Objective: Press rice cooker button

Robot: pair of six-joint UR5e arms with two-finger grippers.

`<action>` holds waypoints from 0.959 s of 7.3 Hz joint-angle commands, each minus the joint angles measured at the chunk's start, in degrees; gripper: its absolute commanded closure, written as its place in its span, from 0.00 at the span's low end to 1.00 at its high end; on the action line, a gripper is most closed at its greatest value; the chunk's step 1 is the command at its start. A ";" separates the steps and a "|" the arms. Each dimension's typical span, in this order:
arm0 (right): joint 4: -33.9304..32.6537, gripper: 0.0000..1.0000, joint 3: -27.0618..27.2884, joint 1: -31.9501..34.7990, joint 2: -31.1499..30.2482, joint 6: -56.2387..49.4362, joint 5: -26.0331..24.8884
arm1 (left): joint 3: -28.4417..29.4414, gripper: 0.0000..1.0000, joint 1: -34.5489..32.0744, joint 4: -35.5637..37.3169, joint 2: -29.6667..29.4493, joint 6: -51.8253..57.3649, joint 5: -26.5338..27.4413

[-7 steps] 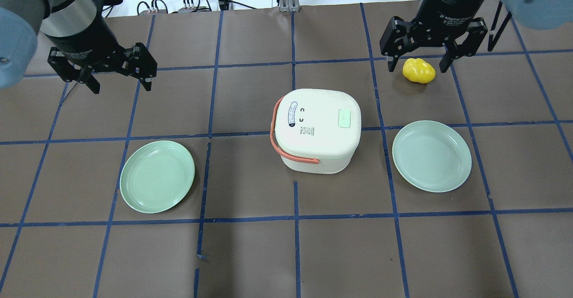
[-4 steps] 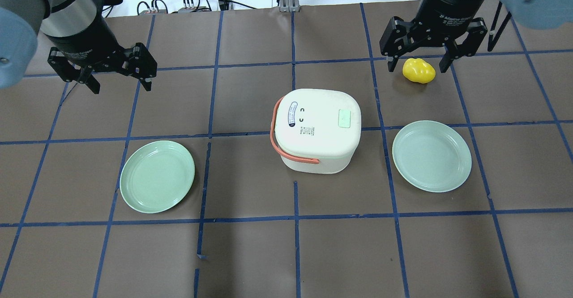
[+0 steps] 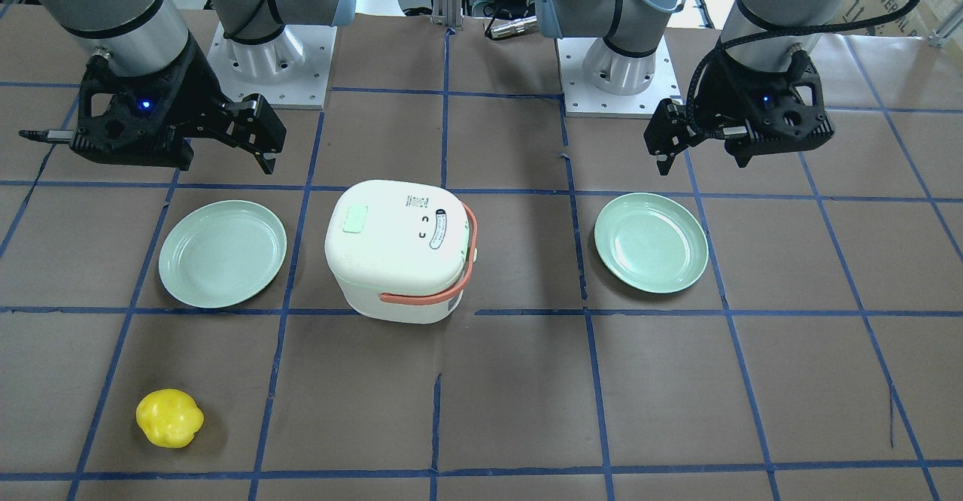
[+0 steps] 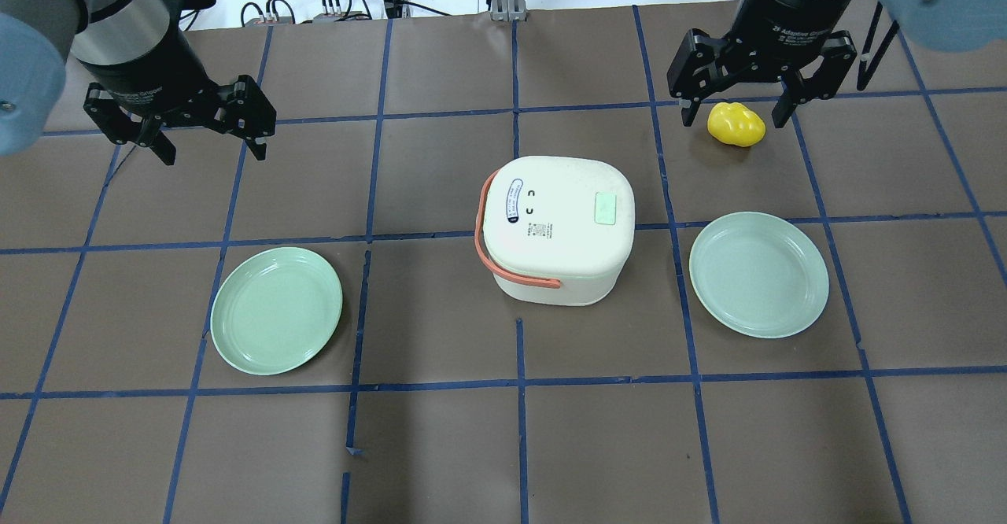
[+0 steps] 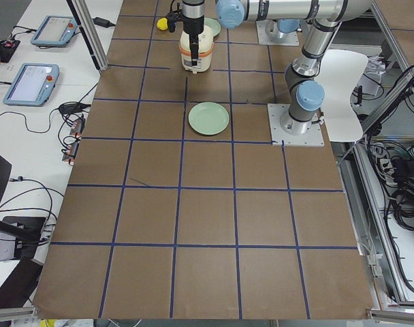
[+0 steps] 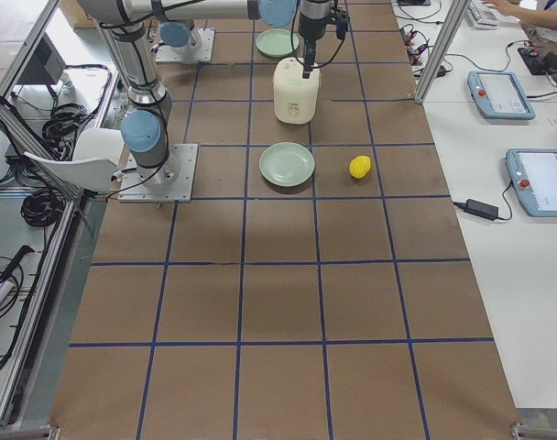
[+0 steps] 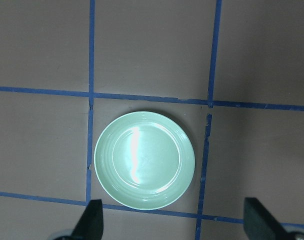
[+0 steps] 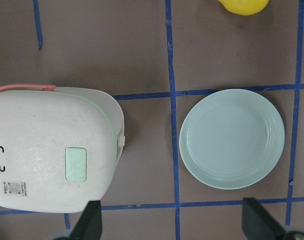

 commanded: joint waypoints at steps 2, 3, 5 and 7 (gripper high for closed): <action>-0.17 0.01 -0.20 0.00 0.51 0.09 0.09 | 0.00 0.00 0.00 0.00 0.00 0.00 0.00; -1.57 0.45 -0.46 0.00 0.16 0.26 0.35 | 0.00 0.00 0.00 0.00 0.00 0.00 0.00; -0.71 0.88 -0.38 0.70 -0.37 3.06 4.64 | 0.09 0.00 0.00 0.00 0.00 0.00 0.00; -1.57 0.91 1.90 5.25 0.42 12.95 4.84 | 0.09 0.00 0.00 0.00 0.00 0.00 0.00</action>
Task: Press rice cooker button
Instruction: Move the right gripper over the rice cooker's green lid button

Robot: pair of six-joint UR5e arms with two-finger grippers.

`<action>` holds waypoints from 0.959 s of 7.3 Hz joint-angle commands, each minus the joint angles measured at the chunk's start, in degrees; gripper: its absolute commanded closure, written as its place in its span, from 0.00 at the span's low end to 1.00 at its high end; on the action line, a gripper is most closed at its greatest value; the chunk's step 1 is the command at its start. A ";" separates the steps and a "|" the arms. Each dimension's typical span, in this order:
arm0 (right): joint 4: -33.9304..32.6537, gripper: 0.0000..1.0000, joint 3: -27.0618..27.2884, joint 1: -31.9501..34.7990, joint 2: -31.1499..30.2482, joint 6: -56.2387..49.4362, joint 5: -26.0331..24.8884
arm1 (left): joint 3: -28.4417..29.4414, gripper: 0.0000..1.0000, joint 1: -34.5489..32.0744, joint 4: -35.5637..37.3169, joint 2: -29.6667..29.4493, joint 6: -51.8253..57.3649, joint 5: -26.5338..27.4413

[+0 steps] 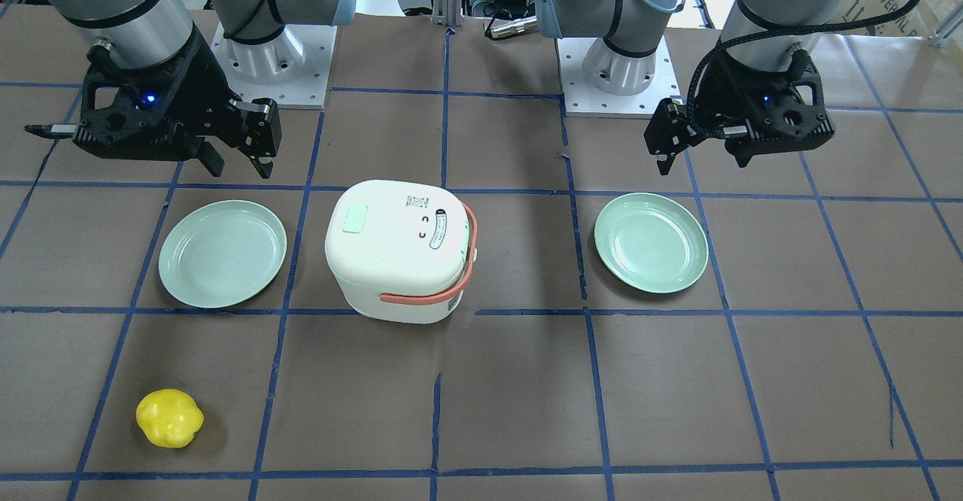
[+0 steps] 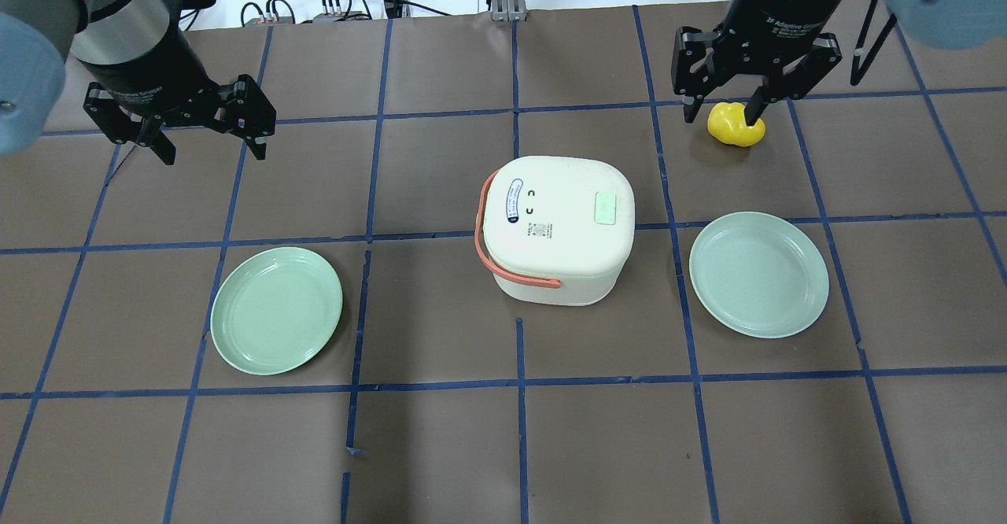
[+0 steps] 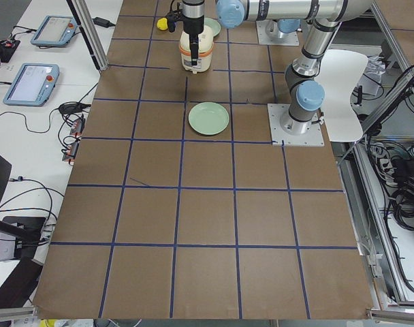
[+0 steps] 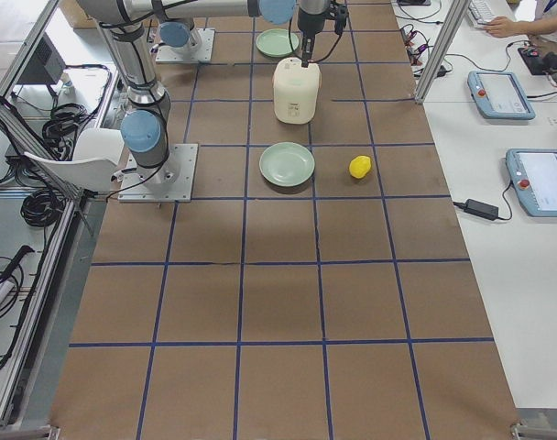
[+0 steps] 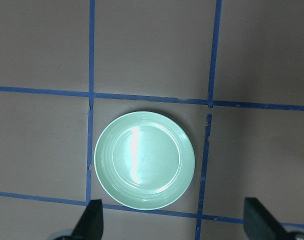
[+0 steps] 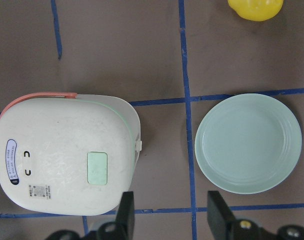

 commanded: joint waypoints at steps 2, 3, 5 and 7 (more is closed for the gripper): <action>-6.62 0.91 7.20 6.05 0.79 9.34 -0.39 | -0.05 0.00 0.00 0.00 0.00 0.00 0.00; -13.26 0.91 10.63 6.41 0.71 9.69 -0.22 | -0.05 0.00 0.00 0.00 0.00 0.00 0.00; -17.27 0.92 13.82 6.59 0.62 9.78 -0.13 | 0.04 0.00 0.00 0.00 0.00 0.00 0.00; -18.68 0.92 14.00 7.81 1.14 9.61 -0.40 | -0.05 0.00 0.00 0.00 0.00 0.00 0.00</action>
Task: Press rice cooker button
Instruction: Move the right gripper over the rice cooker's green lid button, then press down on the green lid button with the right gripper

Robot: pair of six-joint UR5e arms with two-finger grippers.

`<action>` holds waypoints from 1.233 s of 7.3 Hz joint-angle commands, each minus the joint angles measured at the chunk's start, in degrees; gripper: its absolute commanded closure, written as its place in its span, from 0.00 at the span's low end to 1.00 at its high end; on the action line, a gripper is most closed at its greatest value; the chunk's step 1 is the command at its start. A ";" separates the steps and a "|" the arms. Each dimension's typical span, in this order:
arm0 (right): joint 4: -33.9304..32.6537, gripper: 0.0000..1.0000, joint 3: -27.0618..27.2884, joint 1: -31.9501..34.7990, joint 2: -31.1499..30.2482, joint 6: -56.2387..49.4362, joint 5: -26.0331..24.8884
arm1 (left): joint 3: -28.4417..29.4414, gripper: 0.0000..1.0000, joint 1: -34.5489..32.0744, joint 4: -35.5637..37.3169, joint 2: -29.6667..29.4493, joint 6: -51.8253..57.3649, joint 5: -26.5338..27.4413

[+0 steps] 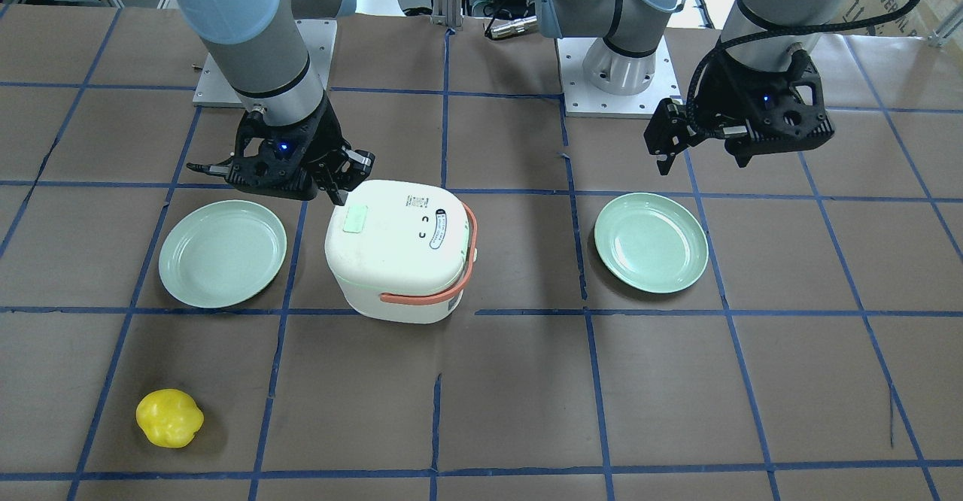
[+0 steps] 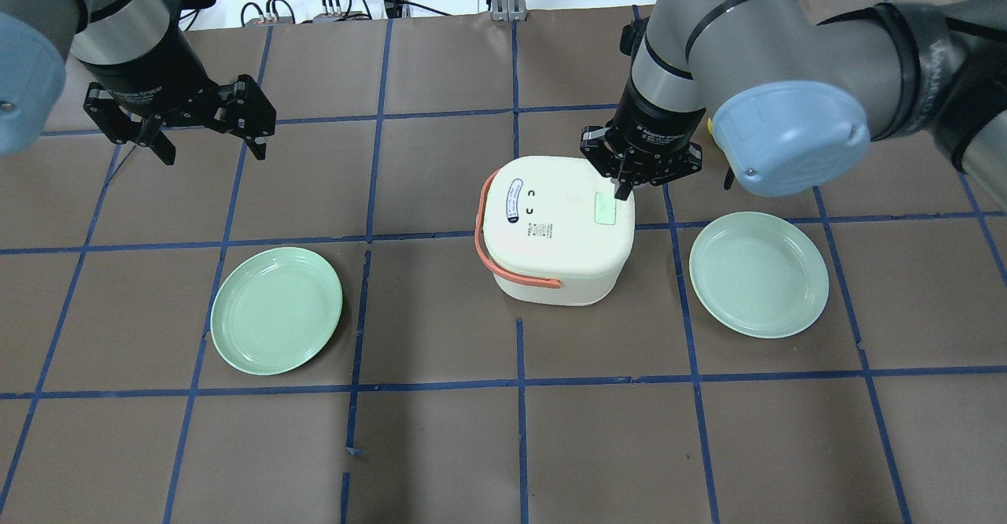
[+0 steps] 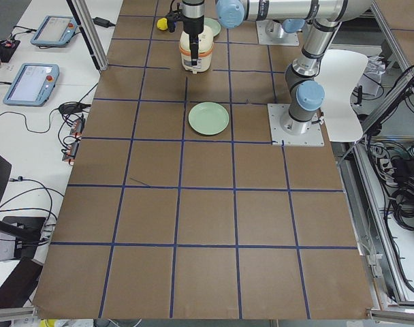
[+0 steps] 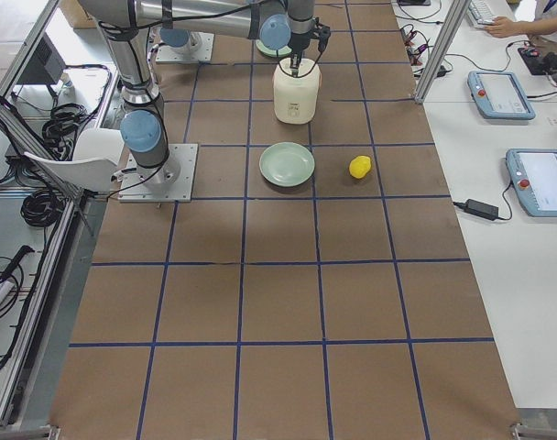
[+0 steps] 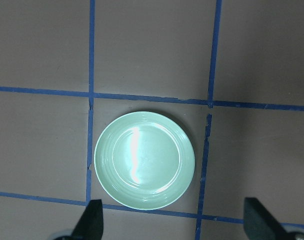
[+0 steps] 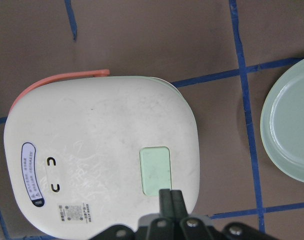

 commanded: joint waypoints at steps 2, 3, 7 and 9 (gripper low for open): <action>-4.34 0.92 2.04 0.66 0.56 0.17 -0.23 | 0.03 0.00 0.00 0.00 0.00 0.00 0.00; -5.06 0.92 2.22 0.66 1.18 0.08 -0.23 | 0.03 0.00 0.00 0.00 0.00 0.00 0.00; -4.98 0.92 2.40 0.74 1.44 0.08 -0.23 | 0.03 0.00 0.00 0.00 0.00 0.00 0.00; -4.98 0.92 2.66 0.74 1.53 0.34 0.21 | 0.03 0.00 0.00 0.00 0.00 0.00 0.00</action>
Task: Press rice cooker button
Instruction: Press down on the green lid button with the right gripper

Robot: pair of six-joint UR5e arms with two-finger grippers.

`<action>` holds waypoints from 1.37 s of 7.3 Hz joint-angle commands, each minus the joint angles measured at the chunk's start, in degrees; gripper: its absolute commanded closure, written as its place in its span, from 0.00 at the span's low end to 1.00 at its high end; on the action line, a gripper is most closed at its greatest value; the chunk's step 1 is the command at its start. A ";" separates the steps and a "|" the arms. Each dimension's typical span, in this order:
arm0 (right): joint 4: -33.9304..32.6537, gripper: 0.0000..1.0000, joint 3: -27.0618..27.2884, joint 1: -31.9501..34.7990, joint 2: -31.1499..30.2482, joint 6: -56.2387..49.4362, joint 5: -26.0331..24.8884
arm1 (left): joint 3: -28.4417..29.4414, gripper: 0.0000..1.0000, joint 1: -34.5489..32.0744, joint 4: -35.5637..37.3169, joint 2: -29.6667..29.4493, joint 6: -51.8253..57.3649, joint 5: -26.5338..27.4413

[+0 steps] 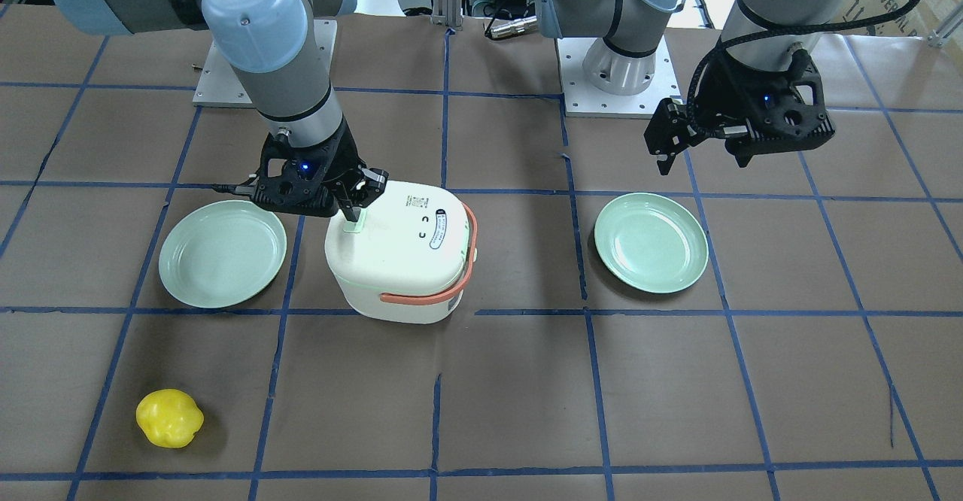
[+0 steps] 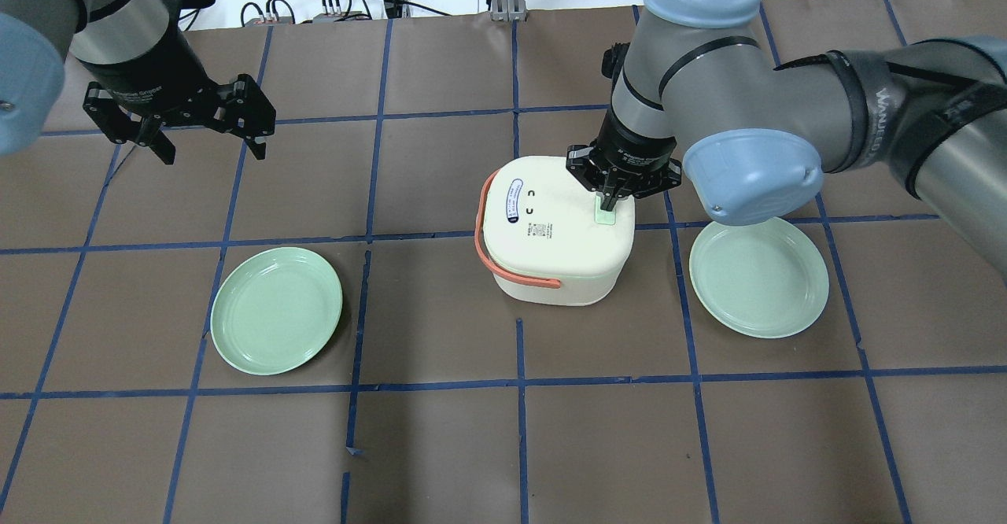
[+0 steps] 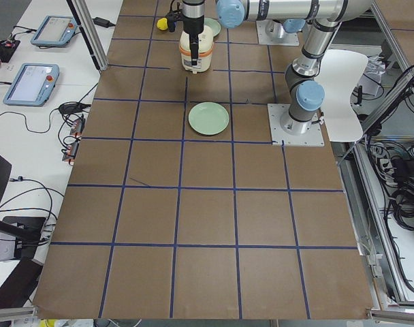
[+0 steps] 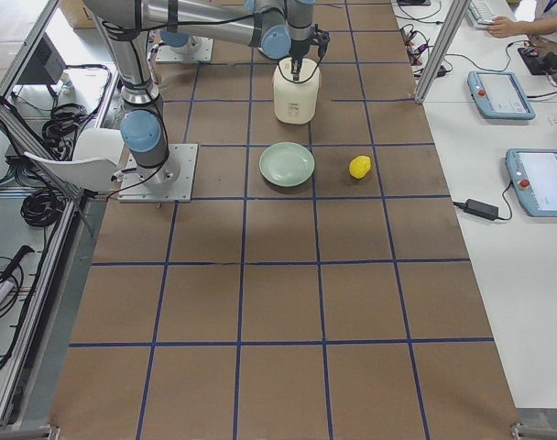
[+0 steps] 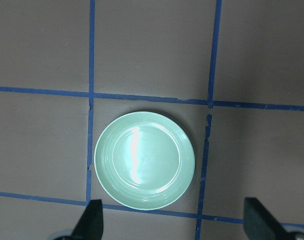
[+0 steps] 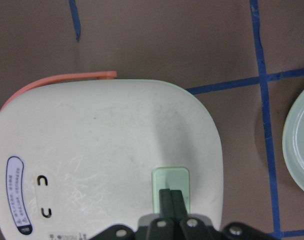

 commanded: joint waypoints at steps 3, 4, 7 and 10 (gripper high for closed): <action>-0.87 0.92 1.07 0.04 0.14 -0.37 0.04 | 0.00 0.00 0.00 0.00 -0.01 0.00 0.00; -1.05 0.92 1.25 0.04 0.14 -0.28 0.04 | -0.08 0.00 0.00 0.00 -0.01 0.00 0.00; -1.14 0.92 1.33 0.04 0.76 -0.02 0.31 | 0.01 0.00 0.00 0.00 -0.01 0.00 0.00; -1.41 0.91 0.72 0.04 0.76 0.24 0.65 | -0.08 0.00 0.00 0.00 -0.01 0.00 0.00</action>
